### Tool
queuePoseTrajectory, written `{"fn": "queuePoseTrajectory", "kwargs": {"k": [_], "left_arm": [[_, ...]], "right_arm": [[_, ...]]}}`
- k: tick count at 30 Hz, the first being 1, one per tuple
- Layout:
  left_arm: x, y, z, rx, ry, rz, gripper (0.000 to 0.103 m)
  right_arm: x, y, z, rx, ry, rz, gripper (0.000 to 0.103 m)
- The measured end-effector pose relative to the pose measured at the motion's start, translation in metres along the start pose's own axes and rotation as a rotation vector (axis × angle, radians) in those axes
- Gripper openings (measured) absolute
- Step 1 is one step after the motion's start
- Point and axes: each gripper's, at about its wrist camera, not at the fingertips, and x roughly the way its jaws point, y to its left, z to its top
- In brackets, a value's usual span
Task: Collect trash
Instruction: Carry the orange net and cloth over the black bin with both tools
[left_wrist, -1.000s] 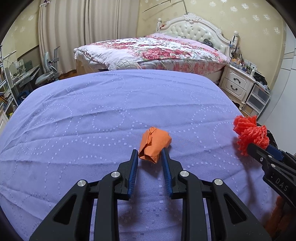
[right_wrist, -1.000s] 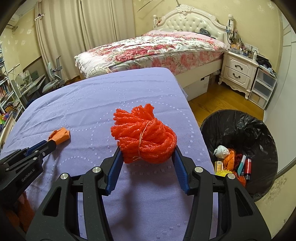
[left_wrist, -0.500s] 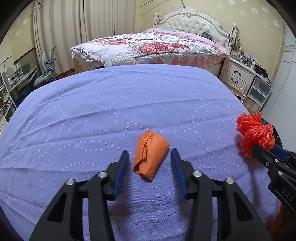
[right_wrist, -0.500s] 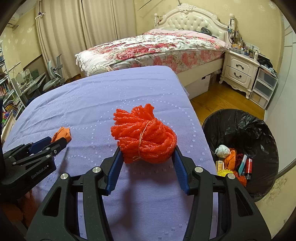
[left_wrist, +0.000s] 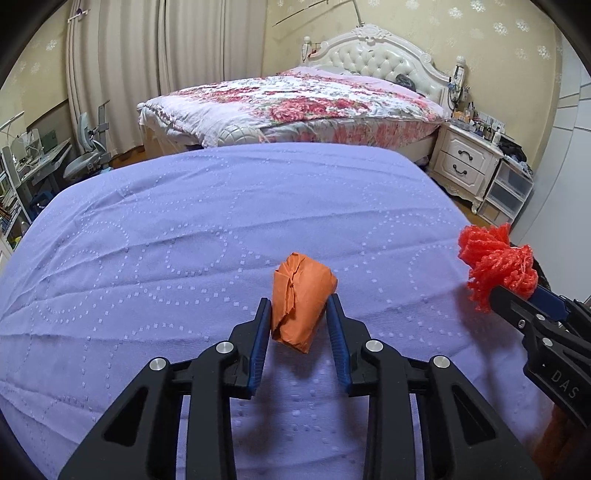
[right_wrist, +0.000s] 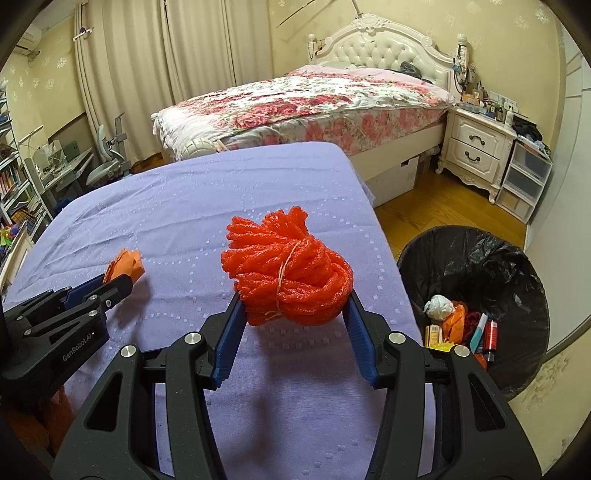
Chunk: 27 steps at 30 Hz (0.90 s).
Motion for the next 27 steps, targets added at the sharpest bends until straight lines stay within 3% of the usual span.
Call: {"fn": "queuePoseTrajectory", "kwargs": {"k": [10,27], "left_arm": [[-0.023,-0.043,0.008,0.06,-0.059,-0.061,0.031],[-0.013,-0.143,0.025,0.18,-0.078,-0.171,0.032]], "right_arm": [[-0.027,-0.03,0.002,0.032,-0.044,-0.049,0.051],[-0.056,-0.139,-0.004,0.171,-0.092,-0.269,0.051]]}}
